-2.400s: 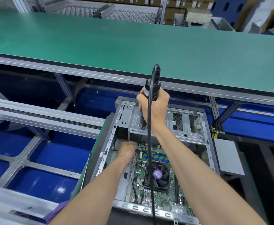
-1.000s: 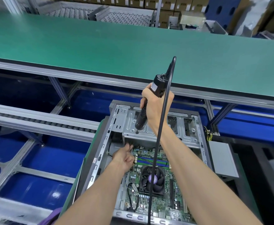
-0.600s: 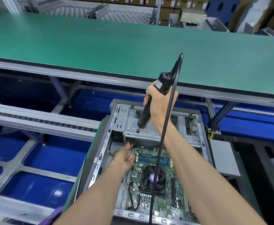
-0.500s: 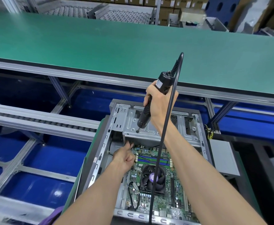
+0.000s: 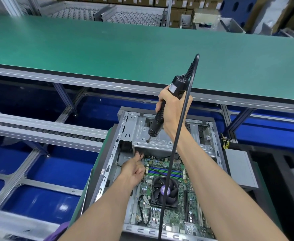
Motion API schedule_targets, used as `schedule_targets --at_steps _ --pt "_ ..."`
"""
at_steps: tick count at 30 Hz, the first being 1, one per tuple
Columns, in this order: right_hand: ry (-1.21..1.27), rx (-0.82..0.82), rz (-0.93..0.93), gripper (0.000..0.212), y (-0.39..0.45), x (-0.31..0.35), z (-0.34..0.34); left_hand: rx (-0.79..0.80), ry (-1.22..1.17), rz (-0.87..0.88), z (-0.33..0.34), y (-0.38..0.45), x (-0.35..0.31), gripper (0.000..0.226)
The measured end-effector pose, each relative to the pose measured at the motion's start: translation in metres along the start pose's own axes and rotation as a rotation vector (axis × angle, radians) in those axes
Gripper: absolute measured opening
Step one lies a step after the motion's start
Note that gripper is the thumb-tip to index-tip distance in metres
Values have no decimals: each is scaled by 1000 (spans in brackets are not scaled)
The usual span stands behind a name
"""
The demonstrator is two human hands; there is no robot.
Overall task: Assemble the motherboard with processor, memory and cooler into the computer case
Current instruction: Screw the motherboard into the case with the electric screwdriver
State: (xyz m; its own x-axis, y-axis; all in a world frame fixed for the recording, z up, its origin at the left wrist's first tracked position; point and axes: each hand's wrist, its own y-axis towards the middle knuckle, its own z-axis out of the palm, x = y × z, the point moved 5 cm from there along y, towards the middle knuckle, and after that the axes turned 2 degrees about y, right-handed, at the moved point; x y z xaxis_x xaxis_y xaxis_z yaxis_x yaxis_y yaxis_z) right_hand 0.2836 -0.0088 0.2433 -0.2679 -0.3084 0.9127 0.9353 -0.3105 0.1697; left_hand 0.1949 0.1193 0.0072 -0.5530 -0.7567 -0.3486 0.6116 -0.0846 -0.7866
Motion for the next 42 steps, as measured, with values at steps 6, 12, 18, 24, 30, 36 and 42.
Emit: schedule_targets --at_steps 6,12,18,24,30,36,42 --pt "-3 16 7 18 2 -2 1 11 28 5 2 -4 0 31" --pt "-8 5 10 13 5 -3 -2 27 8 -9 5 -10 0 27" --pt "-17 -12 -24 17 2 -1 -2 77 -80 -58 7 -10 2 27" --pt "-6 20 -50 11 -1 5 2 101 -54 -61 7 -9 1 36" --pt "-33 32 -64 10 -5 6 6 17 -30 -50 0 -11 -2 34" --pt "-29 13 -75 13 -6 7 5 0 20 -47 2 -13 -2 26" --pt "-39 8 -75 10 -8 7 6 23 18 -78 5 -15 0 28"
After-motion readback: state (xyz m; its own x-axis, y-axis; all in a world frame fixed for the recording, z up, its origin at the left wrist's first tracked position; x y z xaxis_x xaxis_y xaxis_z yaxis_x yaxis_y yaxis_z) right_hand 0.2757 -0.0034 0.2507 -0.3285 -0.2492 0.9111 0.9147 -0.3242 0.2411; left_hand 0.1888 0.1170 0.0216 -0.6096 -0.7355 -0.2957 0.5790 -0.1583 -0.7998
